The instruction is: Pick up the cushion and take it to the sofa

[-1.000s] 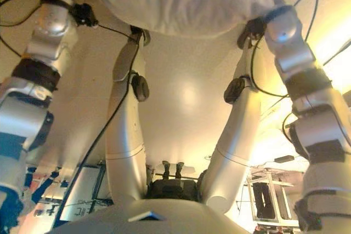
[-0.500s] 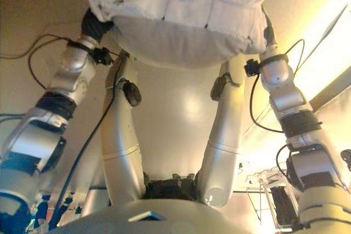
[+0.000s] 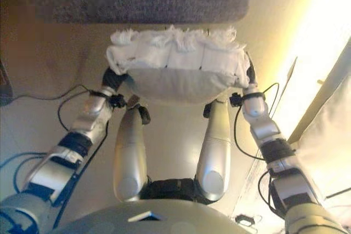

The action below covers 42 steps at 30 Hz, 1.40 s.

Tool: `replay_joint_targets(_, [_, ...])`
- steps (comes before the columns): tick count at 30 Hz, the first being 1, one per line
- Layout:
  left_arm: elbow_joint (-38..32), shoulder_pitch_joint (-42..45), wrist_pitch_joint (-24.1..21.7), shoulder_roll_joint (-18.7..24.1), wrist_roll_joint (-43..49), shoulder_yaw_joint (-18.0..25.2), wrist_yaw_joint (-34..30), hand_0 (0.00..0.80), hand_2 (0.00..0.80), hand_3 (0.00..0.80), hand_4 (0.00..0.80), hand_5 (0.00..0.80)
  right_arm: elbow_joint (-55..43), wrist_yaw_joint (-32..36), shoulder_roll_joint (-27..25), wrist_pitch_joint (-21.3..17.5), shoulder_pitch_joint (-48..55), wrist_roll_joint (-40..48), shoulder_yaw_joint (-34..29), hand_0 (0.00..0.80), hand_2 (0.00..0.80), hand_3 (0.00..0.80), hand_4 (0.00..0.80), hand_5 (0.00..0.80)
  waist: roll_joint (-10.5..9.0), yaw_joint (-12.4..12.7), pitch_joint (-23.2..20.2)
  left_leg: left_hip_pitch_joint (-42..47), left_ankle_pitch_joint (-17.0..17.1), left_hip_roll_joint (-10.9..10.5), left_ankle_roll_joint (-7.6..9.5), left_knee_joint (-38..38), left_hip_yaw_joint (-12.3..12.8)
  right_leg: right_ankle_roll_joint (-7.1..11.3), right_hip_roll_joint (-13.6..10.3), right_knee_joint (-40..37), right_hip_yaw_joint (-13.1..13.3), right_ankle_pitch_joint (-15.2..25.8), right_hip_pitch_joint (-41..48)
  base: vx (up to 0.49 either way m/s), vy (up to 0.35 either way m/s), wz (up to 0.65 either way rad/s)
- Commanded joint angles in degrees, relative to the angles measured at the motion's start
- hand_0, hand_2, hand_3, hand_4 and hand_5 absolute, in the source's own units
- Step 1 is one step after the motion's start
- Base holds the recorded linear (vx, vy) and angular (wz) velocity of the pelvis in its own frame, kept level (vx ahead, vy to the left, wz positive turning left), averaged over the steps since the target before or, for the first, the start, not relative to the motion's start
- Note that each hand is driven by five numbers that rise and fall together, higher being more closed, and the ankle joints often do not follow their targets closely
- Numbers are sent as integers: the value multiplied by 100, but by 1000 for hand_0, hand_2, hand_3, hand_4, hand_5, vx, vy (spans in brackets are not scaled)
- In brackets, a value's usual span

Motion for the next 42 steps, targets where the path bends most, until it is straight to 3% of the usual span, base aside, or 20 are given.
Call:
replay_joint_targets(1, [-1118,291,-397,-66,-190,48,-527,800,800,800,800,800,-1139,176,78,-777,158,-134,-120,800,800,800,800,800,22,153,-32,-56,94,244,-90,-85,-283,576,-474,140,84,-302,442,5,-74,-15])
replay_joint_targets(3, [-1632,492,-444,14,-306,162,-522,800,800,800,800,800,-1453,232,70,-782,338,-246,-200,800,800,800,800,800,97,152,-46,367,75,272,-62,-168,-298,521,-425,289,131,-511,804,30,-96,-2])
replay_joint_targets(9, [-3010,1551,-428,-7,-817,588,-562,800,800,800,800,800,-2134,642,204,-828,855,-276,-418,800,800,800,800,800,134,250,-609,1505,136,541,-87,-630,-149,388,-375,98,-157,-679,1858,118,-82,2])
replay_joint_targets(14, [-3873,2305,-398,-94,-874,672,-725,800,800,800,800,800,-2798,898,130,-905,1508,22,-647,800,800,800,800,800,77,346,-1241,2436,116,550,-64,-1001,-281,326,-298,-462,-300,-712,3005,259,-43,-1])
replay_joint_targets(17, [-4230,2683,-508,-82,-728,649,-790,800,800,800,800,800,-3163,942,121,-934,1983,173,-838,800,800,800,800,800,52,347,-1609,2966,61,576,-52,-1173,-146,379,-347,-688,-418,-718,3582,319,27,7])
replay_joint_targets(23, [-4572,3133,-520,13,-675,652,-815,800,800,800,800,800,-3678,1034,235,-889,2480,336,-892,800,800,800,800,800,-36,313,-2098,3789,-37,595,-53,-1509,75,534,-455,-1089,-619,-652,4377,245,43,6])
replay_joint_targets(29, [-4701,3340,-430,73,-695,721,-813,800,800,800,800,800,-3885,1318,350,-839,2697,816,-780,800,800,800,800,800,-141,319,-2256,4218,-134,573,-24,-1662,197,611,-500,-1335,-724,-531,4713,94,9,-1])
replay_joint_targets(34, [-4737,3144,-507,171,-731,754,-828,800,800,800,800,800,-3856,1185,416,-946,2564,697,-567,800,800,800,800,800,-170,338,-2329,4383,-113,574,-28,-1860,267,634,-476,-1524,-785,-432,4822,-22,-91,-12])
replay_joint_targets(38, [-4665,2791,-563,247,-641,662,-537,800,800,800,800,800,-3818,1028,422,-993,2275,658,-352,800,800,800,800,800,-157,316,-2359,4414,-76,674,-53,-1912,271,545,-327,-1448,-755,-571,4844,-99,-231,-4])
replay_joint_targets(42, [-4576,2596,-484,268,-859,685,-276,800,800,800,800,800,-3717,863,352,-952,1884,600,-113,800,800,800,800,800,-83,342,-2308,4395,204,1040,-222,-1886,218,231,86,-1293,-633,-851,4871,-111,-285,-4])
